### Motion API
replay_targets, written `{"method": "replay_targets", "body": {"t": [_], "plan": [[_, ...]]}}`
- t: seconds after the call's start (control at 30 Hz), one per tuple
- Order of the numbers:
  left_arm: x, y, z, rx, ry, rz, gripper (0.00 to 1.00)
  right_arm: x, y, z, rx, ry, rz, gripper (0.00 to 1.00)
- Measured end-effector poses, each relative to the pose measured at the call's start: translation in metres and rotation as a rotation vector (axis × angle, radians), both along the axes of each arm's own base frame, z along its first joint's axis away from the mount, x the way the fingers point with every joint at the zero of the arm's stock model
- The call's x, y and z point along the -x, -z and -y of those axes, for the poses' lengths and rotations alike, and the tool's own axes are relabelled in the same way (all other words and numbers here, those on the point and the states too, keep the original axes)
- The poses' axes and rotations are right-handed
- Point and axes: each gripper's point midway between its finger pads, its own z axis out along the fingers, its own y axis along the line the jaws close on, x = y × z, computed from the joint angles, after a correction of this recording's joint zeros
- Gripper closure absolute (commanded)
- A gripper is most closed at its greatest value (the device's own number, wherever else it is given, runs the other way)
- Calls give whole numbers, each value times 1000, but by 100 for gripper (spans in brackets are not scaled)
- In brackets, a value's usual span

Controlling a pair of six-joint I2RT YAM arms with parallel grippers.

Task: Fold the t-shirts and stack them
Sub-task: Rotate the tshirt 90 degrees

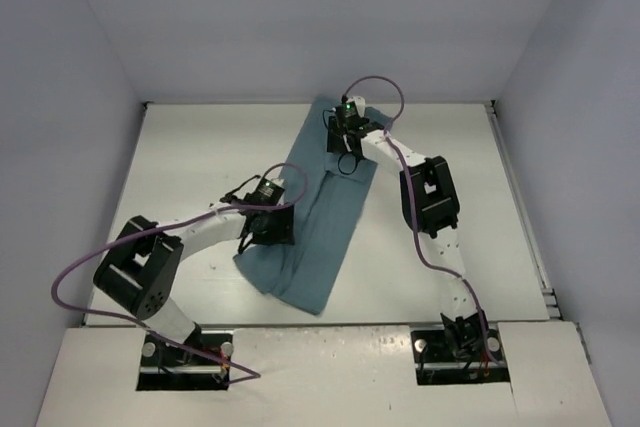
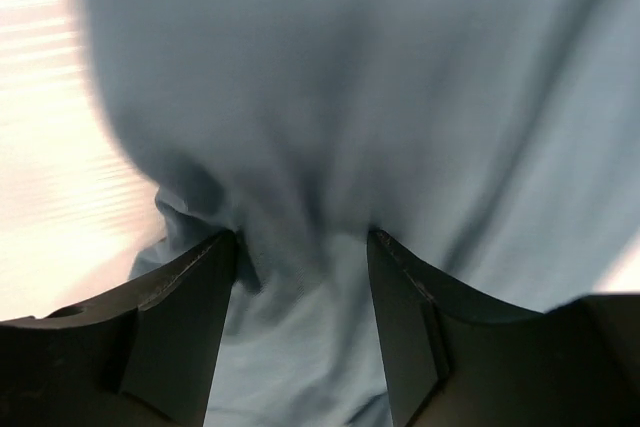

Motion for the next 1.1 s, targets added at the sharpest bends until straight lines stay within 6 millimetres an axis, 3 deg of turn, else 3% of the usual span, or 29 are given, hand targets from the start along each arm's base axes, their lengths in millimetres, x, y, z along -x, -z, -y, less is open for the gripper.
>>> {"method": "replay_targets", "body": {"t": [0.1, 0.23, 0.3, 0.37, 0.5, 0.63, 0.77, 0.83, 0.97, 1.07, 1.1], "plan": [[7, -5, 63, 176, 37, 41, 48, -3, 0, -12, 11, -86, 6, 39], [32, -21, 143, 392, 114, 50, 48, 1, 1, -36, 45, -210, 16, 39], [45, -27, 164, 449, 128, 32, 47, 6, 0, -49, 61, -261, 23, 39], [55, -29, 169, 466, 113, 8, 47, 11, 0, -59, 73, -298, 23, 39], [70, -29, 145, 406, 48, -28, 45, 17, -1, -66, 94, -333, 20, 39], [75, -29, 101, 272, -23, -30, 45, 17, -9, -59, 111, -329, 13, 38], [63, -43, 51, 148, -84, 8, 45, 12, -41, -43, 117, -309, 45, 38], [42, -64, 31, 118, -108, 60, 45, 13, -69, -28, 110, -288, 77, 38], [-22, -123, 6, 103, -140, 201, 45, 31, -124, 18, 97, -228, 127, 43], [-83, -163, 12, 90, -101, 302, 45, 60, -153, 56, 96, -163, 139, 45], [-104, -168, 17, 78, -80, 327, 45, 68, -160, 65, 84, -140, 155, 46]]}}
